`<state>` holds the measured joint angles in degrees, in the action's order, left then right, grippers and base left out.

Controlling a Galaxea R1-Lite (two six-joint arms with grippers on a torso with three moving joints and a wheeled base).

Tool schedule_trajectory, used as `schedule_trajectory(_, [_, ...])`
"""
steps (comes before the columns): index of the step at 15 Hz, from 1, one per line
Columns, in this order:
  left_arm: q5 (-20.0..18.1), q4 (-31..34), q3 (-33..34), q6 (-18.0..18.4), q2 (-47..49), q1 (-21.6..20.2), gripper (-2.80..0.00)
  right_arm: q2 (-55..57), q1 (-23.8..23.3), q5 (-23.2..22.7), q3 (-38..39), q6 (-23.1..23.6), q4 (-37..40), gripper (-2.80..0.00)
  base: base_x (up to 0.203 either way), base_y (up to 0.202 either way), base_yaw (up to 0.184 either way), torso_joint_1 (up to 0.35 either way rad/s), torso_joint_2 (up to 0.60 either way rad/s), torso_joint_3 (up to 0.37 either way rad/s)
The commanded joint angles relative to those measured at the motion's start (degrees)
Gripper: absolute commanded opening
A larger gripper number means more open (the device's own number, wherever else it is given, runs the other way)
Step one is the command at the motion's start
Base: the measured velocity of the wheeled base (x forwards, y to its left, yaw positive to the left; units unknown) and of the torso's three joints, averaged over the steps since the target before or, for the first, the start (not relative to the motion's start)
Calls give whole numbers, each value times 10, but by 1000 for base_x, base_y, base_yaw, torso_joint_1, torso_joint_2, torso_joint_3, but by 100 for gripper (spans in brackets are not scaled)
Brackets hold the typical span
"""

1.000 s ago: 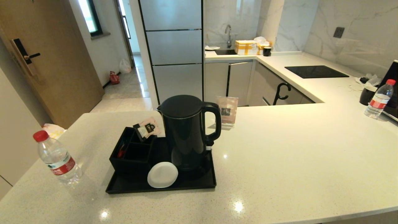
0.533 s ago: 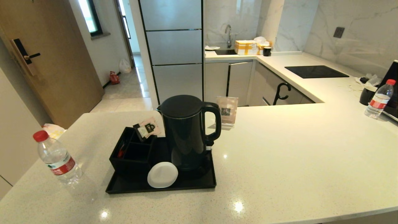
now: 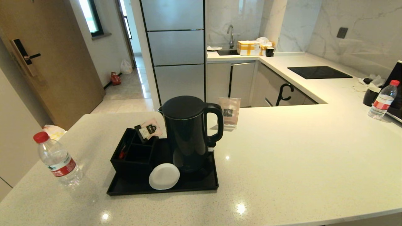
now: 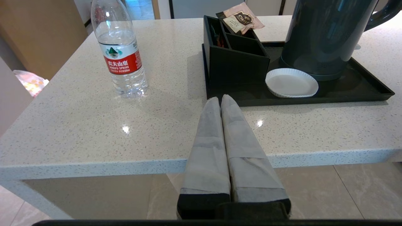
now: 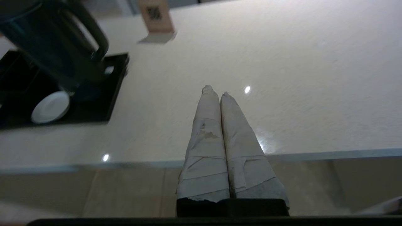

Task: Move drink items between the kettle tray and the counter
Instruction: Pick up the kettle

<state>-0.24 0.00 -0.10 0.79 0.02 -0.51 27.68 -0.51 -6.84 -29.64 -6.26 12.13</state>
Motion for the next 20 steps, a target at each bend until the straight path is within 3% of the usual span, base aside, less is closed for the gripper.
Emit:
schedule_trajectory(1, [0, 0, 0, 0, -1, 0, -280, 132, 1, -45, -54, -5, 28, -280, 0, 0, 0, 0, 0, 0])
schedule_trajectory(3, [0, 0, 0, 0, -1, 0, -280, 152, 10, -63, -57, 2, 7, -280, 0, 0, 0, 0, 0, 0])
schedule_trajectory(6, [0, 0, 0, 0, -1, 0, -280, 306, 33, -91, -57, 23, -67, -280, 0, 0, 0, 0, 0, 0])
schedule_trajectory(10, [0, 0, 0, 0, -1, 0, -280, 584, 120, -80, -74, 14, -279, -280, 0, 0, 0, 0, 0, 0])
schedule_trajectory(12, [0, 0, 0, 0, -1, 0, -280, 622, 155, -74, -82, 10, -358, -280, 0, 0, 0, 0, 0, 0])
schedule_trajectory(14, [0, 0, 0, 0, -1, 0, -280, 635, 169, -65, -93, 7, -381, -280, 0, 0, 0, 0, 0, 0])
schedule_trajectory(18, [0, 0, 0, 0, -1, 0, -280, 782, 252, -32, -156, -5, -478, -280, 0, 0, 0, 0, 0, 0])
schedule_trajectory(20, [0, 0, 0, 0, -1, 0, -280, 788, 259, -26, -162, -8, -490, -280, 0, 0, 0, 0, 0, 0])
